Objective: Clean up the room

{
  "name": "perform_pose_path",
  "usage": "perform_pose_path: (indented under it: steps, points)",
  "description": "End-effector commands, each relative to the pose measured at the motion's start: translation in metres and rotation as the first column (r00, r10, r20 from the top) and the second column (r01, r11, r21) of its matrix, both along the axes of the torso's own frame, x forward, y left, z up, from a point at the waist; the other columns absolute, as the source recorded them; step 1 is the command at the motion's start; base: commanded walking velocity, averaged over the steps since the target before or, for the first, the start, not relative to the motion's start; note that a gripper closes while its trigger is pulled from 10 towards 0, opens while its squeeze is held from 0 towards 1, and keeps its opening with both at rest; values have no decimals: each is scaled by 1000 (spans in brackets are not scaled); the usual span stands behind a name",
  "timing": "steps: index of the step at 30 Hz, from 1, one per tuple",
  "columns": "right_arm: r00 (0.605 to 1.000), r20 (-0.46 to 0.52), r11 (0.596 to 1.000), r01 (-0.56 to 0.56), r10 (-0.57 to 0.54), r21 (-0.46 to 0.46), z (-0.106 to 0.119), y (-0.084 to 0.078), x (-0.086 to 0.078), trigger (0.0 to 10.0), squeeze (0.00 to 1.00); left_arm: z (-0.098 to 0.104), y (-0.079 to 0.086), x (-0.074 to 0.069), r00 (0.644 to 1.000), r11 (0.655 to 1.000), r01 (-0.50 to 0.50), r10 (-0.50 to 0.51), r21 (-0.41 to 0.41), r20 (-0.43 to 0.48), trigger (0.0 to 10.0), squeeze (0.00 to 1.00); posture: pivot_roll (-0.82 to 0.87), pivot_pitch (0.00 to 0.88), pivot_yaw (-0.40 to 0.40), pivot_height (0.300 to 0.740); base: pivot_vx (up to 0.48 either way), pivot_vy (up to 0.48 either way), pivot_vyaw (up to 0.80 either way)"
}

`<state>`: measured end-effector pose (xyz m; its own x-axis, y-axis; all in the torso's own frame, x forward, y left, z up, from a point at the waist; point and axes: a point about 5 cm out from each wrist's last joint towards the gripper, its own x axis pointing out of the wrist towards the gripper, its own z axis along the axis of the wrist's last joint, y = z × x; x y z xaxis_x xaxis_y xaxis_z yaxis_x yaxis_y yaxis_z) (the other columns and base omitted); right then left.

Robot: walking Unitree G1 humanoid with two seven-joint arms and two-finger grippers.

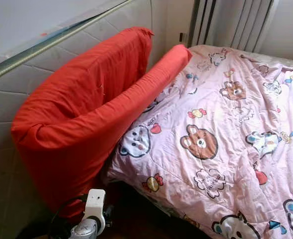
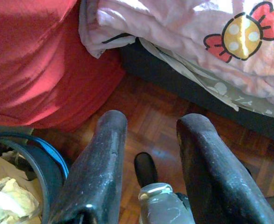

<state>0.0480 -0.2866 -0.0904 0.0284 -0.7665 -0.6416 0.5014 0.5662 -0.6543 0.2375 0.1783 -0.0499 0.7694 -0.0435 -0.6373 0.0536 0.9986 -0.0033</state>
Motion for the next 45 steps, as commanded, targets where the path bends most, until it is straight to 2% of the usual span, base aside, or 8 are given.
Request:
perform_pose_path:
  steps: [1,6,7,8,9,29,39,45]
  points:
    - [999,-6,999,45,-45,-4,0,-2,-8,10000,0,-2,2,-3,1000,1000,8,-7,16,-18,10000,0,-109,74,42,740,0,0,0]
    - [997,43,997,70,-68,-36,5,-12,-4,10000,0,-2,2,-3,1000,1000,8,-7,17,-18,10000,0,-110,74,42,740,0,0,0]
    - [996,50,996,77,-75,-36,5,-13,-3,10000,518,-2,2,-3,1000,1000,8,-8,17,-18,10000,0,-110,74,42,740,0,0,0]
    - [995,56,996,82,-80,-35,5,-13,-3,10000,518,-2,2,-3,1000,1000,8,-8,17,-18,10000,0,-110,74,42,740,0,0,0]
    - [994,65,995,87,-84,-41,6,-15,-2,10000,1000,-2,3,-3,1000,1000,8,-8,17,-18,10000,0,-107,74,42,740,0,0,0]
    - [976,204,980,109,-75,-164,24,-33,29,10000,1000,-2,4,-4,1000,1000,11,-11,23,-19,10000,0,-99,78,50,740,0,0,0]
    - [974,213,982,110,-76,-155,23,-32,31,10000,1000,-2,6,-4,1000,1000,12,-11,26,-20,10000,0,-97,82,53,740,0,0,0]
    - [972,220,992,102,-84,-71,17,-24,32,10000,1000,-2,6,-4,1000,1000,12,-12,27,-20,10000,0,-97,82,54,740,0,0,0]
